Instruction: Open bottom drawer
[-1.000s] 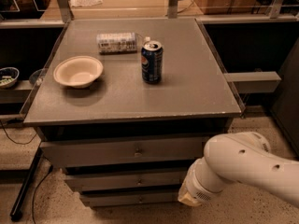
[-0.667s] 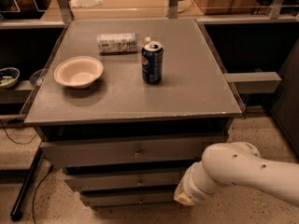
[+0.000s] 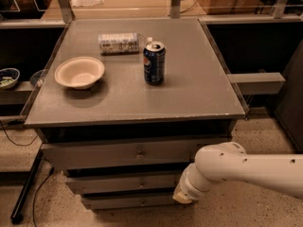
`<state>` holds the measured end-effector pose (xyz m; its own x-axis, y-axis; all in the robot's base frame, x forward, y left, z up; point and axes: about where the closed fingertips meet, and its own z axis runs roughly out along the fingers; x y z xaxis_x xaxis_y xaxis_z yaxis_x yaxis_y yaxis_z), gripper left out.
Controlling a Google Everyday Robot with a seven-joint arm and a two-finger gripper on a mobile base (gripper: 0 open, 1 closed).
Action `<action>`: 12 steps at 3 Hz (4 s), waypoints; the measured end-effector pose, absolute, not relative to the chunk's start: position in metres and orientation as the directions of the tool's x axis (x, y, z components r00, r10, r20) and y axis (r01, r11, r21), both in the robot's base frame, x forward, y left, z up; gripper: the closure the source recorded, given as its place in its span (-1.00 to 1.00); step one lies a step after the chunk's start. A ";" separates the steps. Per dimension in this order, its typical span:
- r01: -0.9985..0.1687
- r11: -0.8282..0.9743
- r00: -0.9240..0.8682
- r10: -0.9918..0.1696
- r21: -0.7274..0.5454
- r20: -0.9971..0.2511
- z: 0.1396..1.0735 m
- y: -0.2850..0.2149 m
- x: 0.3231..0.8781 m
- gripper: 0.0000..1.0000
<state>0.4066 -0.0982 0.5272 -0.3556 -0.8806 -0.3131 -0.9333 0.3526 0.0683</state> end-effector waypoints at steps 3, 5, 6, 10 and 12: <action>-0.900 0.378 -0.430 -0.847 0.216 -0.311 0.445 -0.086 0.373 1.00; -0.872 0.387 -0.470 -0.834 0.300 -0.289 0.398 -0.083 0.355 1.00; -0.869 0.407 -0.484 -0.817 0.280 -0.314 0.387 -0.083 0.357 1.00; -0.849 0.463 -0.529 -0.759 0.255 -0.381 0.348 -0.083 0.382 1.00; -0.829 0.517 -0.556 -0.721 0.214 -0.415 0.315 -0.089 0.415 1.00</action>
Offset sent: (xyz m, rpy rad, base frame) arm -0.0422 0.0167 -0.0936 0.1075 0.1351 -0.0606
